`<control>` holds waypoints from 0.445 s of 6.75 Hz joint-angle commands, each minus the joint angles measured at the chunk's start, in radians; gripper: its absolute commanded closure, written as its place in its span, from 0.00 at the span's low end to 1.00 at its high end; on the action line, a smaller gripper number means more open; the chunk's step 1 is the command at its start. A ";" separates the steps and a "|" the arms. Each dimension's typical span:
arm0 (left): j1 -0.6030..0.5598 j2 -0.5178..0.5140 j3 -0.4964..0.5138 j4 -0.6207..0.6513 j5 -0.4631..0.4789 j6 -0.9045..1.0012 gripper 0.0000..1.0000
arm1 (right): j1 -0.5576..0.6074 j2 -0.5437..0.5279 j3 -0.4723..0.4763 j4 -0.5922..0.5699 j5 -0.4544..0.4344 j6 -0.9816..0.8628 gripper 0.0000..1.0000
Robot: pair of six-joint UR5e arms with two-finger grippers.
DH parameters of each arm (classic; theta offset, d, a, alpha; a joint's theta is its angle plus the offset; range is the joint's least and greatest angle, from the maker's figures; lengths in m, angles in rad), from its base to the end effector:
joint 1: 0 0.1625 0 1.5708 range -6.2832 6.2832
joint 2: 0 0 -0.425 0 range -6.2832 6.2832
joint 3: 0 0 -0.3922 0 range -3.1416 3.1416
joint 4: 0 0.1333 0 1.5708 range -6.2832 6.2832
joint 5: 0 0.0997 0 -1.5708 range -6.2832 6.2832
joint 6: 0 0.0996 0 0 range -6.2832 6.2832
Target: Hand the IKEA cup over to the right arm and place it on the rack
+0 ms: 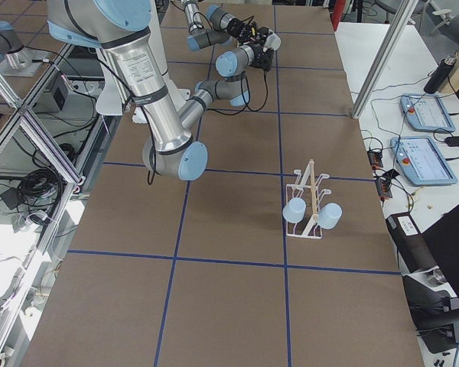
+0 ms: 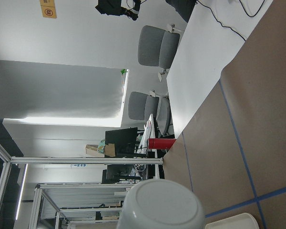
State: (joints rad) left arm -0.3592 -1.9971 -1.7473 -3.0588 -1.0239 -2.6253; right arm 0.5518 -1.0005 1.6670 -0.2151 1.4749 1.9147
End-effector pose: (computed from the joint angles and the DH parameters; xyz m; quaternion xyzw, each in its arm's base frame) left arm 0.4247 -0.3572 0.1983 -0.1564 0.8293 -0.4913 0.2155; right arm -0.4220 -0.4275 0.1448 0.1131 -0.8392 0.2663 0.4604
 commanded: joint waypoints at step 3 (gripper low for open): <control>0.022 -0.028 0.006 0.005 0.013 0.002 1.00 | -0.001 0.000 -0.003 -0.003 -0.002 -0.005 0.00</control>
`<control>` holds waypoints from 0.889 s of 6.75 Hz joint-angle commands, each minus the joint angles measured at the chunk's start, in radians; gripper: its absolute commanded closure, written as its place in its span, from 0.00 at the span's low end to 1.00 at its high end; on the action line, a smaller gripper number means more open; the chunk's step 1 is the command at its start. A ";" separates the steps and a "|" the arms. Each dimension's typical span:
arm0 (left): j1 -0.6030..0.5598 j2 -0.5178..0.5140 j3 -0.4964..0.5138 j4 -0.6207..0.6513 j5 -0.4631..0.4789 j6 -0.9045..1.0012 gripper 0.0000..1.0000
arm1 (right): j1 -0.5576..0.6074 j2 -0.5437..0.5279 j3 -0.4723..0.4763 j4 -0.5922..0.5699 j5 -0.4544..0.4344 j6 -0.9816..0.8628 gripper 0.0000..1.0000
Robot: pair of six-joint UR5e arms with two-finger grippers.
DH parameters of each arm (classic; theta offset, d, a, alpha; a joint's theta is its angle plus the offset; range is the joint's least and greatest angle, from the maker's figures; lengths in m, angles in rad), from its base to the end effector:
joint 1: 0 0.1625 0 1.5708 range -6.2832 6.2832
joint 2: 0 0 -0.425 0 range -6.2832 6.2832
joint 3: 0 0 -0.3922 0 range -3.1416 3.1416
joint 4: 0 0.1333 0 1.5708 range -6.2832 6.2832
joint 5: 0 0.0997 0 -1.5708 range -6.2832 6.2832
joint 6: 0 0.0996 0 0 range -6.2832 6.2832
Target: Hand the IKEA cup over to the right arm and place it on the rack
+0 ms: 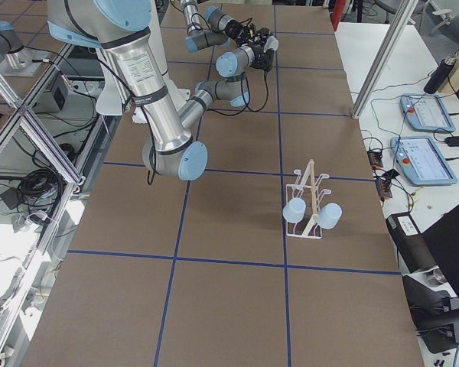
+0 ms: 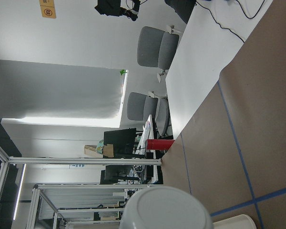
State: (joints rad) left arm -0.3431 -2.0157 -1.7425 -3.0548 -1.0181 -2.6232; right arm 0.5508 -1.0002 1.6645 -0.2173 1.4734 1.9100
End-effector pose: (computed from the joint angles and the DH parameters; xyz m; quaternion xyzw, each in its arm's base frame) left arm 0.4326 -0.3516 0.1905 -0.1626 0.8298 -0.4888 0.2145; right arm -0.4233 -0.4278 0.1456 0.1151 -0.8378 0.2663 0.4626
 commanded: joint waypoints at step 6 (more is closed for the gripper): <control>0.036 -0.028 0.015 0.002 0.044 0.002 1.00 | -0.012 0.002 0.001 0.006 -0.001 0.001 0.01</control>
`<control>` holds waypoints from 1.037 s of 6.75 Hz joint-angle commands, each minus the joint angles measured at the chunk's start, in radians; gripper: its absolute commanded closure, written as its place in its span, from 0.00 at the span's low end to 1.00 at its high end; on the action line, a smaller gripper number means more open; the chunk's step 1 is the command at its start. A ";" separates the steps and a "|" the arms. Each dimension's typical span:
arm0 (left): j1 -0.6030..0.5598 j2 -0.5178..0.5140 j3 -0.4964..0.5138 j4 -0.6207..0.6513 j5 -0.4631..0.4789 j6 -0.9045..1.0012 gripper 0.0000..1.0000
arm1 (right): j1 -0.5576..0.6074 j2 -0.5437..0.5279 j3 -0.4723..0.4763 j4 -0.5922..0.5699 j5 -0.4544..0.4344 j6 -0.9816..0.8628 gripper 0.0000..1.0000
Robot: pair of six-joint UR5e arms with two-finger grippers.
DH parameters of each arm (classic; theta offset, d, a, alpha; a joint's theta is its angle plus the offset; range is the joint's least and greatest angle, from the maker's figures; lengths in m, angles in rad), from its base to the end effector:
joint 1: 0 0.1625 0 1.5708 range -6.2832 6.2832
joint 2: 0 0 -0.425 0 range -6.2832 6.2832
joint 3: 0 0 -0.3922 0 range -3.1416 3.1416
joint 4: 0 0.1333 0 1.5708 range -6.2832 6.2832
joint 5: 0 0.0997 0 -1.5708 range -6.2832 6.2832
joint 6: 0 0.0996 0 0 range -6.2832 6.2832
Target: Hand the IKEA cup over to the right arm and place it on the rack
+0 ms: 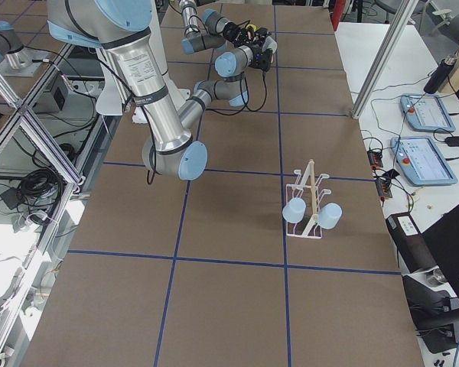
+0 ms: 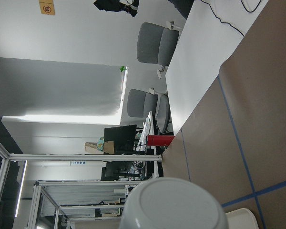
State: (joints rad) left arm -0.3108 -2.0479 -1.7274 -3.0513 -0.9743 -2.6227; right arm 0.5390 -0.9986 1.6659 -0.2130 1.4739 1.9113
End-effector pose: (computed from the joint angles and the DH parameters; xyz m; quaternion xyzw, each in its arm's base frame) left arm 0.4469 -0.3423 0.1799 -0.1669 0.8283 -0.4946 0.2036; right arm -0.4274 -0.4222 0.1440 0.1095 -0.8405 0.2624 0.4613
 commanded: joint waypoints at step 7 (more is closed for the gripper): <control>0.009 -0.005 -0.001 -0.003 0.000 0.000 1.00 | 0.009 0.000 -0.001 -0.005 -0.015 -0.002 0.02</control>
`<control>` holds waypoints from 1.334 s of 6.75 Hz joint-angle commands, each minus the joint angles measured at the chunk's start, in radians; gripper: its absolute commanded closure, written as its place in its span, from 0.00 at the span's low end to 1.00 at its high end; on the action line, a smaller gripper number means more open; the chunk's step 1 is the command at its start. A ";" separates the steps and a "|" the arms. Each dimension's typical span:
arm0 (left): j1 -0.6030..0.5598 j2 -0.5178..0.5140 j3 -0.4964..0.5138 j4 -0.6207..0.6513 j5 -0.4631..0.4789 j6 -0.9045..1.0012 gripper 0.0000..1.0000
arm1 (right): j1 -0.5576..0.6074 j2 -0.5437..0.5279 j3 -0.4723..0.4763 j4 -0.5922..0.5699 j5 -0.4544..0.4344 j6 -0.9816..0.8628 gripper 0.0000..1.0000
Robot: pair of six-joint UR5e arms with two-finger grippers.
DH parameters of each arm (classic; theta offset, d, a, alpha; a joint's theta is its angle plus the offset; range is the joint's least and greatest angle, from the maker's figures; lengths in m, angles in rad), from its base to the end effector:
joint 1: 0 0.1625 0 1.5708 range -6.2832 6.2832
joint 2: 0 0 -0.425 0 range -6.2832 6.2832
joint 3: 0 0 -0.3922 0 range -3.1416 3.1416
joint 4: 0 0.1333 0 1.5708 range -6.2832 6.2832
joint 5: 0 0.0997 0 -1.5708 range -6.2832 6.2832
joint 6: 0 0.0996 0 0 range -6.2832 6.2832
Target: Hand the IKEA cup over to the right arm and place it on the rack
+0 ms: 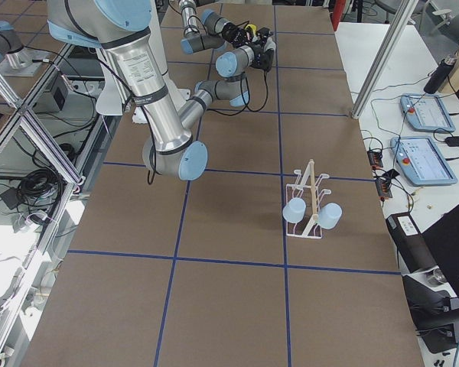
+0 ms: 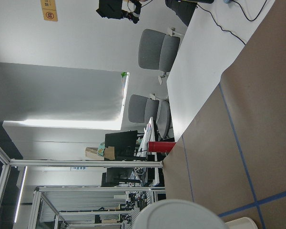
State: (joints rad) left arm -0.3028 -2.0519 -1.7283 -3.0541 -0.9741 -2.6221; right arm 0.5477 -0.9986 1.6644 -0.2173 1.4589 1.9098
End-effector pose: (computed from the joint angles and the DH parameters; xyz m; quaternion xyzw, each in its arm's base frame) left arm 0.4490 -0.3386 0.1774 -0.1715 0.8290 -0.4922 0.2029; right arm -0.4238 -0.4277 0.1448 0.1176 -0.8376 0.2707 0.4597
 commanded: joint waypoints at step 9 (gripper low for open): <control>0.007 -0.031 -0.005 -0.009 -0.011 0.216 0.00 | 0.012 0.002 -0.009 0.003 0.000 0.002 1.00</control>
State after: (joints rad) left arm -0.2966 -2.0638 -1.7300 -3.0596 -0.9822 -2.5156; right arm 0.5556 -0.9976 1.6547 -0.2147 1.4587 1.9132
